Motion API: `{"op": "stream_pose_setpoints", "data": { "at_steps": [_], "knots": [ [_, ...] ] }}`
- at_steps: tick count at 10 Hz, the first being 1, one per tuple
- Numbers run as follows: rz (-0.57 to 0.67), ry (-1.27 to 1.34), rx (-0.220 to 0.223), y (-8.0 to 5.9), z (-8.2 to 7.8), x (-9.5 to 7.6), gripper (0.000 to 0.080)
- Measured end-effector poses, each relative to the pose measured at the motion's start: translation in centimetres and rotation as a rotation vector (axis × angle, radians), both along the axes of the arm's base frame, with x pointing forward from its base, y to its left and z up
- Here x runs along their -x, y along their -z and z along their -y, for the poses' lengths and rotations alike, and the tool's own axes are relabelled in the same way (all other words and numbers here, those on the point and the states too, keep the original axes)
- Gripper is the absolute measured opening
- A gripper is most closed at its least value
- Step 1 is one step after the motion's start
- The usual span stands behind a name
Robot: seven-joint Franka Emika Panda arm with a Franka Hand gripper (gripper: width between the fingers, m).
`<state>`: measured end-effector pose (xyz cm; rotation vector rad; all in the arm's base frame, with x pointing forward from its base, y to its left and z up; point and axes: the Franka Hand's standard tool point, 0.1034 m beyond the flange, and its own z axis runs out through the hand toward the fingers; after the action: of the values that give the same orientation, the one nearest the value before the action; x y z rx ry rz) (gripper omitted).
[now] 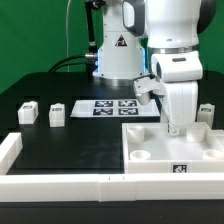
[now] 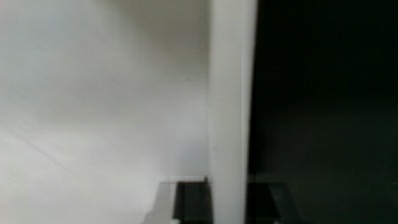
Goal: Assemble one leg
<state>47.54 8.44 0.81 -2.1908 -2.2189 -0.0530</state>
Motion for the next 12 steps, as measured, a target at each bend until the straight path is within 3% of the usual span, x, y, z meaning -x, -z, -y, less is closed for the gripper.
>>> {"op": "stream_pose_setpoints", "data": {
  "at_steps": [5, 6, 7, 8, 10, 12],
  "knots": [
    [-0.007, 0.0, 0.006, -0.07, 0.07, -0.7, 0.0059],
    [-0.007, 0.0, 0.006, -0.06, 0.08, -0.7, 0.0129],
    [-0.007, 0.0, 0.006, -0.06, 0.08, -0.7, 0.028],
    [-0.007, 0.0, 0.006, -0.06, 0.08, -0.69, 0.028],
    [-0.007, 0.0, 0.006, -0.05, 0.08, -0.69, 0.0619],
    [-0.007, 0.0, 0.006, -0.05, 0.09, -0.69, 0.064]
  ]
}}
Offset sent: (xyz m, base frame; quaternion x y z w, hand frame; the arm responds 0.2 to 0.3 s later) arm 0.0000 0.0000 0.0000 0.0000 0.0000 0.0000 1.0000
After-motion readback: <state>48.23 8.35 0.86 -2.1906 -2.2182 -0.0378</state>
